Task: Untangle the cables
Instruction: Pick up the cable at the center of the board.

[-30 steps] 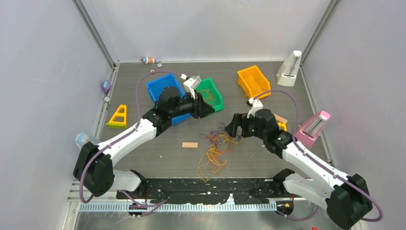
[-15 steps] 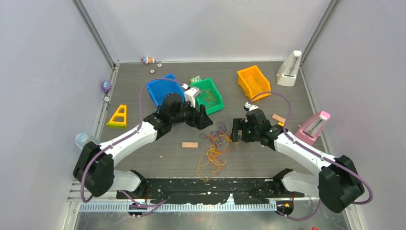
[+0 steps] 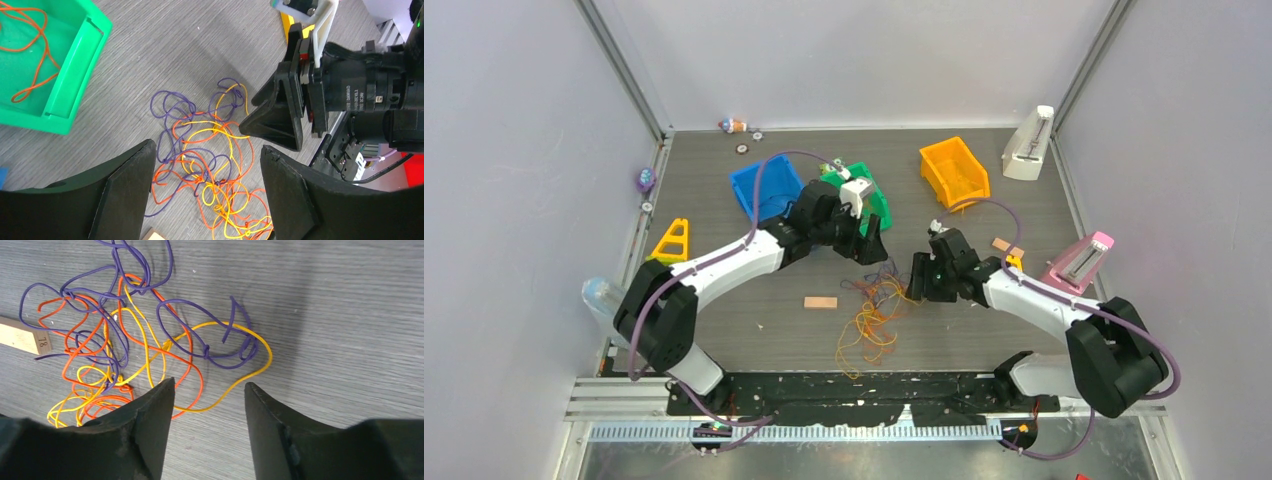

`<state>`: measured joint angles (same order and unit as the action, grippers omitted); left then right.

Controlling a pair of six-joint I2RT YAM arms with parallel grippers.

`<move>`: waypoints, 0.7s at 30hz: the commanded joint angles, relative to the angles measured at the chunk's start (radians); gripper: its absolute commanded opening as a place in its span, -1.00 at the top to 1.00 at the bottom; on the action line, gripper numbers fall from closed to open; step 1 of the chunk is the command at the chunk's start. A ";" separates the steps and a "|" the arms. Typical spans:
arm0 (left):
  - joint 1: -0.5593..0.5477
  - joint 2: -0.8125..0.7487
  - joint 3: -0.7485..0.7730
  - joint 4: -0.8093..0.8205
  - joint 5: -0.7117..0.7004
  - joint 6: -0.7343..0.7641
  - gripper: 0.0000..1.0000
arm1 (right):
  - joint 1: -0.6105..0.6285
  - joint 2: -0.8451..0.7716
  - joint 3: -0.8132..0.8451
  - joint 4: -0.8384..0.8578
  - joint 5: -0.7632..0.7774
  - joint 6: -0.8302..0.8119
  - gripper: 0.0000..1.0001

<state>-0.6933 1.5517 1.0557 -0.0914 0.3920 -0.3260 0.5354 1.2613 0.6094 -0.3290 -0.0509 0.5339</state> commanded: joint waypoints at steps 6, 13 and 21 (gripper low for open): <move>-0.029 0.126 0.186 -0.096 0.061 0.063 -0.53 | 0.002 -0.020 -0.062 0.066 -0.112 0.110 0.00; -0.040 0.172 0.248 -0.146 0.061 0.088 -0.53 | 0.000 -0.102 -0.090 0.099 -0.095 0.068 -0.33; -0.040 0.160 0.254 -0.197 0.054 0.129 -0.53 | 0.001 -0.208 -0.114 0.197 -0.267 -0.197 -0.22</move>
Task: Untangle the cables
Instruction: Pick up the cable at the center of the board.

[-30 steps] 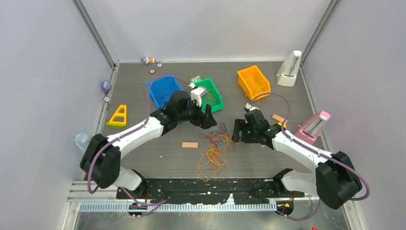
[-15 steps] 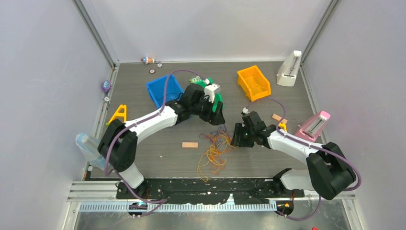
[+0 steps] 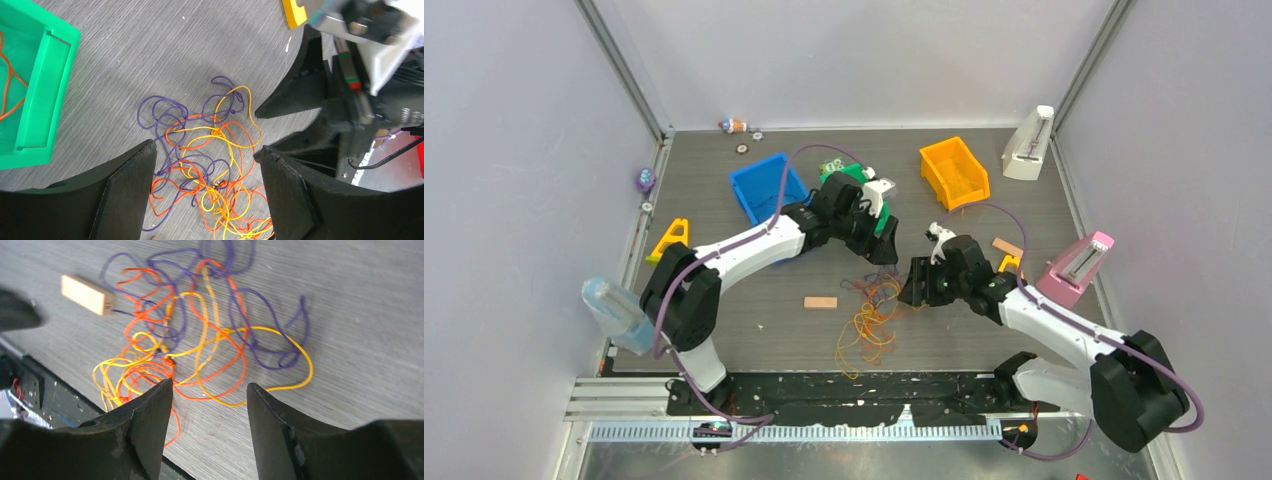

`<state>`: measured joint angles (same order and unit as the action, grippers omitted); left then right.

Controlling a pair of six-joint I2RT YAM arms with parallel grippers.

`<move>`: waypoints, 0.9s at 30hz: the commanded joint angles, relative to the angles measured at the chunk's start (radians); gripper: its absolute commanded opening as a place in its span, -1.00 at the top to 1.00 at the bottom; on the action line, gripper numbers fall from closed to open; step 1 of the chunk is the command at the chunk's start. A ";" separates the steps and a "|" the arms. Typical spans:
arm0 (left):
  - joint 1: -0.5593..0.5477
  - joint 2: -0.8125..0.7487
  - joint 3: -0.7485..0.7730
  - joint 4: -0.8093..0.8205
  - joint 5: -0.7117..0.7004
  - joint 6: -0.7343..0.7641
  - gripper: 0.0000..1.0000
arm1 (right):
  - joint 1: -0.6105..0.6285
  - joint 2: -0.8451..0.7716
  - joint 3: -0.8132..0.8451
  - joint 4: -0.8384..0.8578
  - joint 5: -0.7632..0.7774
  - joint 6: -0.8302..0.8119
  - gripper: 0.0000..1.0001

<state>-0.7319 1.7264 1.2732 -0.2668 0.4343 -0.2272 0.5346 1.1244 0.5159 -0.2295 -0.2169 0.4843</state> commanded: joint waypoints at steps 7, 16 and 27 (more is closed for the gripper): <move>0.003 -0.093 -0.013 0.039 0.062 -0.014 -0.53 | 0.005 -0.009 -0.022 0.165 -0.134 -0.184 -0.13; 0.049 -0.214 -0.088 0.112 0.096 -0.066 -0.53 | 0.044 0.115 0.014 0.174 -0.166 -0.187 0.41; 0.094 -0.403 -0.215 0.310 0.177 -0.117 -0.55 | 0.044 -0.090 0.437 -0.061 -0.283 -0.141 0.89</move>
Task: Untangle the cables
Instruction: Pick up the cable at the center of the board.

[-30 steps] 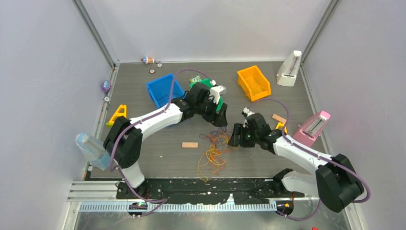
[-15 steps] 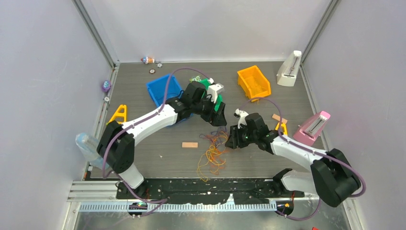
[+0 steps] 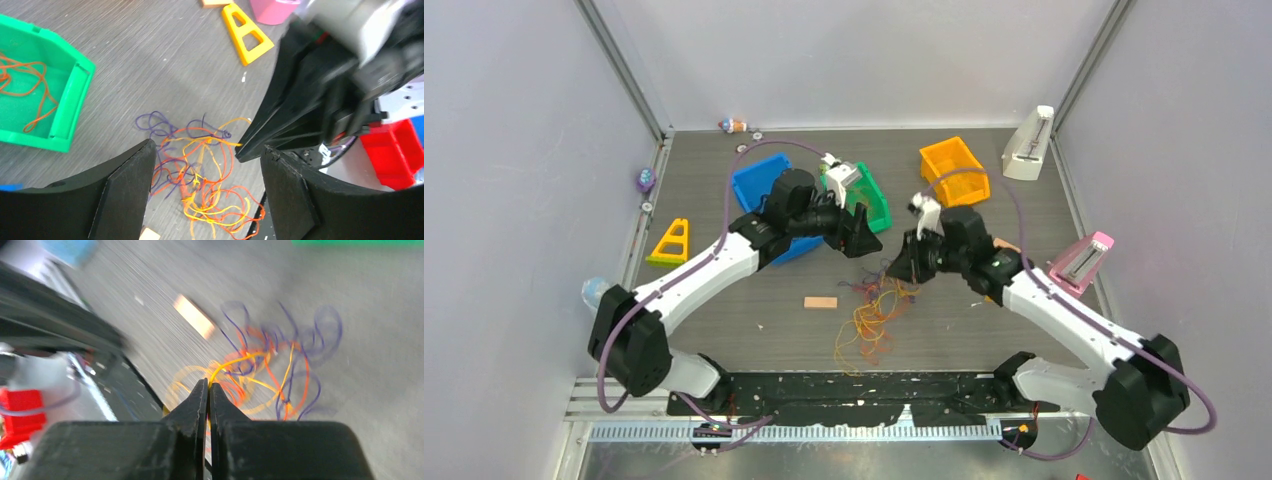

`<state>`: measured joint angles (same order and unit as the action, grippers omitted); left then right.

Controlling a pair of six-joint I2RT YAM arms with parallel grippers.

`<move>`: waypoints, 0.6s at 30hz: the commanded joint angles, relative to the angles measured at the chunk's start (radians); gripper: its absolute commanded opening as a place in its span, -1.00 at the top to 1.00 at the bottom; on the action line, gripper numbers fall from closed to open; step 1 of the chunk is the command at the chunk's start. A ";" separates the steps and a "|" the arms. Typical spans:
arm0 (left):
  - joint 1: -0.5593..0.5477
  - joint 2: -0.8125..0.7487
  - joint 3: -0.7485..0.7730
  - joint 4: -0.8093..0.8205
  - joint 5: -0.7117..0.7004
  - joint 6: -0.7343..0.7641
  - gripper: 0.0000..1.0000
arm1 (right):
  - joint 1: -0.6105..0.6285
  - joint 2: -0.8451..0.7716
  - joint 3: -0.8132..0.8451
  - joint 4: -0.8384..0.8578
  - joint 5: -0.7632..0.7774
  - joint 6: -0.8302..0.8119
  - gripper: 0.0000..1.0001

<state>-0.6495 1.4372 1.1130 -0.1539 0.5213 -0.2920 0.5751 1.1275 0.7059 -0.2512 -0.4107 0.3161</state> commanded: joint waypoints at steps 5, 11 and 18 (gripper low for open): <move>0.022 -0.259 -0.109 0.350 0.166 -0.083 -0.66 | 0.000 -0.089 0.531 -0.073 -0.131 0.098 0.89; 0.022 -0.278 -0.138 0.441 0.183 -0.082 -0.84 | -0.003 -0.038 0.693 0.074 -0.202 0.254 0.89; -0.001 -0.115 -0.240 0.575 0.137 -0.129 -0.72 | -0.016 0.030 0.765 0.287 -0.255 0.420 0.89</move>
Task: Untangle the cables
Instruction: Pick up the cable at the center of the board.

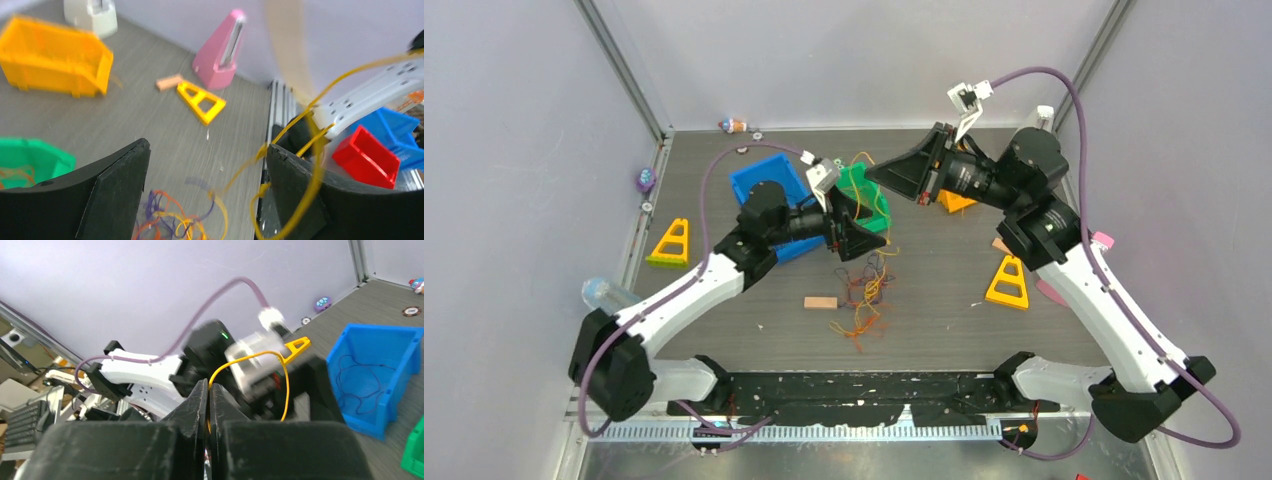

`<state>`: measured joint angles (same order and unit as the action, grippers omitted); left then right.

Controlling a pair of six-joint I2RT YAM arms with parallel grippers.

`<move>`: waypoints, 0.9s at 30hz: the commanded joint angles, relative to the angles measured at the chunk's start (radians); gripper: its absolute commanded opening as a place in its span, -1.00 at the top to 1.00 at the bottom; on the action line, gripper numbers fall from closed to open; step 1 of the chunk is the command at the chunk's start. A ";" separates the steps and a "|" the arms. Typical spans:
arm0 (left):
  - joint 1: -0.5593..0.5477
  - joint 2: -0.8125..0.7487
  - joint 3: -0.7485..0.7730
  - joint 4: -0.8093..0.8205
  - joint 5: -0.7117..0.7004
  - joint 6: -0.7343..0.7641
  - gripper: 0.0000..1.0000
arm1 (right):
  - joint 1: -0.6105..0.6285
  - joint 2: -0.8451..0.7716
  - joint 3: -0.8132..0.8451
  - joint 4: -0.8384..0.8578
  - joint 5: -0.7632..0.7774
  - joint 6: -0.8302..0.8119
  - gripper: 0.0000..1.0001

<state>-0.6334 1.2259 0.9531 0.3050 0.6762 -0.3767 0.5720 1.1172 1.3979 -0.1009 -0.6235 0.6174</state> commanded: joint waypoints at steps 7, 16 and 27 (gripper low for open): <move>-0.075 0.343 -0.147 0.209 -0.076 -0.093 -0.36 | -0.137 0.097 0.290 0.091 -0.022 0.139 0.89; -0.110 0.420 -0.317 0.345 -0.103 -0.163 -0.04 | -0.437 0.214 0.566 0.054 0.014 0.266 0.89; -0.111 0.274 -0.507 0.248 -0.144 -0.125 0.45 | -0.612 0.413 0.808 -0.002 0.016 0.297 0.89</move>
<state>-0.7403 1.5711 0.4725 0.5678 0.5587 -0.5354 0.0193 1.4837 2.1117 -0.1040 -0.6147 0.8688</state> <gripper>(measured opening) 0.255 0.070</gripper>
